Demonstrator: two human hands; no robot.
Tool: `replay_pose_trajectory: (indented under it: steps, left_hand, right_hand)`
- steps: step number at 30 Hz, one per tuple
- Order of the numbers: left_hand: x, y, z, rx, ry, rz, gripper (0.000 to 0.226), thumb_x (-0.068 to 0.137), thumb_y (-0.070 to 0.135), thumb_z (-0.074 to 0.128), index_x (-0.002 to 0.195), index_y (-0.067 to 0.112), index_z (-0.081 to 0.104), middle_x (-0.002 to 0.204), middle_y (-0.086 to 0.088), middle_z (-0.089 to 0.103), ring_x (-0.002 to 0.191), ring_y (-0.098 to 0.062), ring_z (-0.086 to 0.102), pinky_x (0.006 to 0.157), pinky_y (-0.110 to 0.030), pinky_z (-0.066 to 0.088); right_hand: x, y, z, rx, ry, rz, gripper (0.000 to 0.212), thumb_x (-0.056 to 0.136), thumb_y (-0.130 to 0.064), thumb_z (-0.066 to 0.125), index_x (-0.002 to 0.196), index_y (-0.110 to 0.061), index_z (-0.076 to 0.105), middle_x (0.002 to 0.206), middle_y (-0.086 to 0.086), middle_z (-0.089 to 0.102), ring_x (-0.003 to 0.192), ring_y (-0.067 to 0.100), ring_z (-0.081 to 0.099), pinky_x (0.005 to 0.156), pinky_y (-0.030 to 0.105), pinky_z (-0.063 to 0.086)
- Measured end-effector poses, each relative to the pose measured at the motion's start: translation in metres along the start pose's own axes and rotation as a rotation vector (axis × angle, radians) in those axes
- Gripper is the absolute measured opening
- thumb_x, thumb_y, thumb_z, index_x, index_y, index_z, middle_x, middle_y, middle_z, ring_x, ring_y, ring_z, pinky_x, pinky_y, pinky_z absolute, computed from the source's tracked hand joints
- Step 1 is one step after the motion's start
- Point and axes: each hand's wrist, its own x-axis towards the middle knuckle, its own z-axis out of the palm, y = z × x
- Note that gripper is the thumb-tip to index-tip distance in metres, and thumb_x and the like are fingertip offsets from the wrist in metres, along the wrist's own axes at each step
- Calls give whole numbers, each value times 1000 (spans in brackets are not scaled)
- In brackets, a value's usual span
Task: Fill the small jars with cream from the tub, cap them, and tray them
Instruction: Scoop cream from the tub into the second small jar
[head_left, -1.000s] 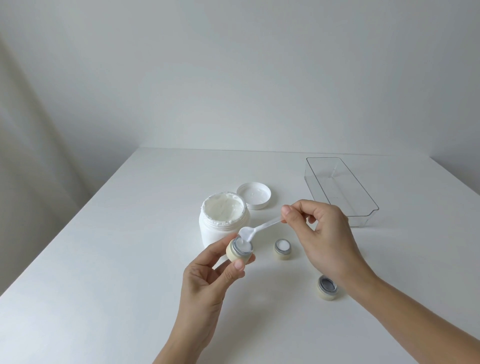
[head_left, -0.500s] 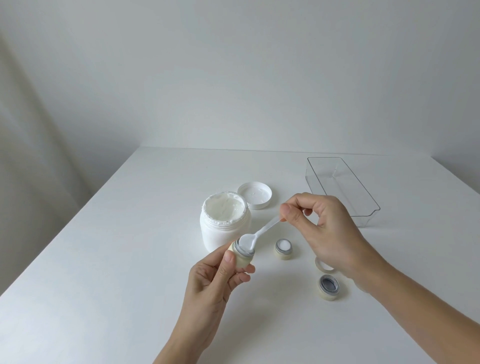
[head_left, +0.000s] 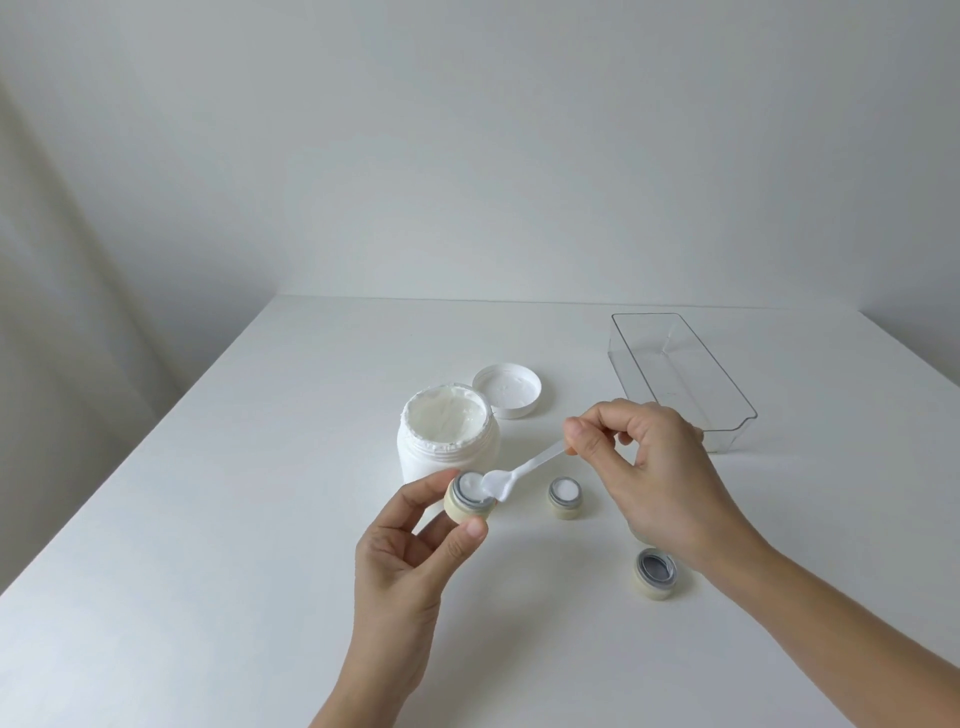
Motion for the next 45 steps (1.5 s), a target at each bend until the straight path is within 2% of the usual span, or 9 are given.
replay_pose_trajectory:
  steps: [4,10,17,21,25,28,31,37,45]
  left_hand:
    - [-1,2,1,25,25,37,38,60,12,84,94,24,73,96,1,79,84,-15,74,73,-18,55]
    - [-1,2,3,75,70,67,41,63,-4,79,90,26,73,89,-5,79,77,-14,74,70,-18,56]
    - [0,2,2,93,94,61,39,63,-4,79,87,27,71,92,-2,79,79,-14,74,70,-18,56]
    - [0,2,1,89,85,35,35,63,0,82,88,21,69,92,-3,79,78,-14,73,70,-18,55]
    - [1,1,-1,75,90,5,42,55,13,87,92,12,67,94,-9,78,81,-16,74,70,-18,56]
    - [1,-1,-2,103,85,-12,45,54,16,88,94,9,67,95,-11,77,81,-18,73,70,-18,56]
    - [1,-1,-2,125,70,-16,42,55,17,88,91,10,69,94,-12,77,80,-17,73,70,-18,55]
    - [1,-1,-1,137,48,-46,38,54,18,89,88,19,71,93,-9,79,80,-17,74,70,-17,55]
    - [1,-7,-4,175,31,-71,44,52,14,89,91,18,69,91,-7,78,78,-19,74,68,-20,56]
  right_hand:
    - [-4,-1,4,1,0,15,30,92,-35,55,63,-29,61,65,-32,56,80,-15,45,80,0,16]
    - [-7,-1,9,104,-29,78,33,92,-34,56,61,-24,62,48,-20,52,63,-8,48,80,29,30]
    - [13,5,7,477,-57,267,30,92,-34,58,67,-22,69,65,5,45,68,12,40,60,18,33]
    - [32,-1,15,439,79,68,34,94,-26,57,60,-32,64,59,-2,63,48,1,41,49,7,32]
    - [46,-7,25,133,138,-306,18,91,-17,62,75,-19,70,64,-8,66,60,4,52,58,15,41]
    - [49,-4,24,-168,50,-671,7,85,-3,65,83,-4,72,66,0,63,67,22,51,61,24,45]
    - [49,2,15,-382,-18,-872,21,80,15,60,87,-2,71,64,5,59,69,26,53,59,28,47]
    - [47,4,1,-465,-3,-1028,34,94,10,36,90,1,69,68,6,59,70,25,49,62,30,44]
    - [45,13,-3,-232,181,-816,13,84,7,64,88,-3,72,67,0,58,72,15,45,67,10,37]
